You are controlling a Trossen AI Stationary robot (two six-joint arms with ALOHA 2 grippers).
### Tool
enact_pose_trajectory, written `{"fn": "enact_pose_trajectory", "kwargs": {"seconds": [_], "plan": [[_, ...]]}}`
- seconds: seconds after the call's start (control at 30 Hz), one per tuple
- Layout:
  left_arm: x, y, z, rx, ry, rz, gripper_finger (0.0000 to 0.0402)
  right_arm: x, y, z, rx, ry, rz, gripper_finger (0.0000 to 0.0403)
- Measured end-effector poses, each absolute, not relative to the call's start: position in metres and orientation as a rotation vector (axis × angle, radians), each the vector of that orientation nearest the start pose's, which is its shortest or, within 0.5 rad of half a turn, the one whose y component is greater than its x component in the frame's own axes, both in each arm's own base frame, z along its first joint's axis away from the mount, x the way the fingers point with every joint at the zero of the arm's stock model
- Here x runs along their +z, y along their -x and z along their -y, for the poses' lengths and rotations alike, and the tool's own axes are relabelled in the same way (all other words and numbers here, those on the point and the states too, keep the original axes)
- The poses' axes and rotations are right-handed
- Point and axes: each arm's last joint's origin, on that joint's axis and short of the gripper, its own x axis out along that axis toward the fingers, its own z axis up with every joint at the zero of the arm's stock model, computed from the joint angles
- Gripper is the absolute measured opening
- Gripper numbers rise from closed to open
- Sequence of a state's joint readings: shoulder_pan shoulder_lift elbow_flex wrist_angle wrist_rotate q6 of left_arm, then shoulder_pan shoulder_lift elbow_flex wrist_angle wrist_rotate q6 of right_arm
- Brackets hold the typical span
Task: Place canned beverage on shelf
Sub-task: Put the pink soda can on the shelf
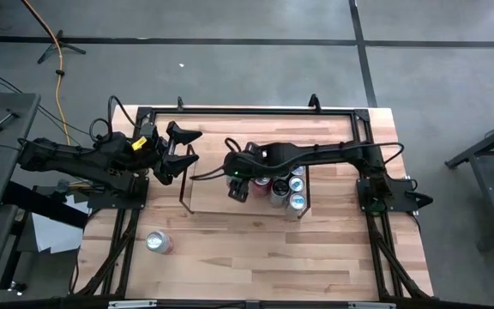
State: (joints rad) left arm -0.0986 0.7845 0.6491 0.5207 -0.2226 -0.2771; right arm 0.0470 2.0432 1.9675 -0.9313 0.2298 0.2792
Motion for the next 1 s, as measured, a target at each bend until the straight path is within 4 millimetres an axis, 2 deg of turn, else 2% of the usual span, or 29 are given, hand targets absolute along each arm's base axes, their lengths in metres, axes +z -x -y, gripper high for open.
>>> {"fn": "enact_pose_trajectory", "kwargs": {"seconds": [0.43,0.67,1.0], "plan": [[0.353,-0.173,0.011,0.069,0.335,0.396,0.0355,0.261,-0.452,-0.012,-0.33,-0.101,-1.077,0.0282],[0.352,-0.173,0.011,0.067,0.343,0.396,0.0355,0.254,-0.454,-0.009,-0.35,-0.098,-1.096,0.031],[0.352,-0.173,0.011,0.067,0.344,0.396,0.0355,0.255,-0.454,-0.005,-0.347,-0.106,-1.094,0.0318]]}}
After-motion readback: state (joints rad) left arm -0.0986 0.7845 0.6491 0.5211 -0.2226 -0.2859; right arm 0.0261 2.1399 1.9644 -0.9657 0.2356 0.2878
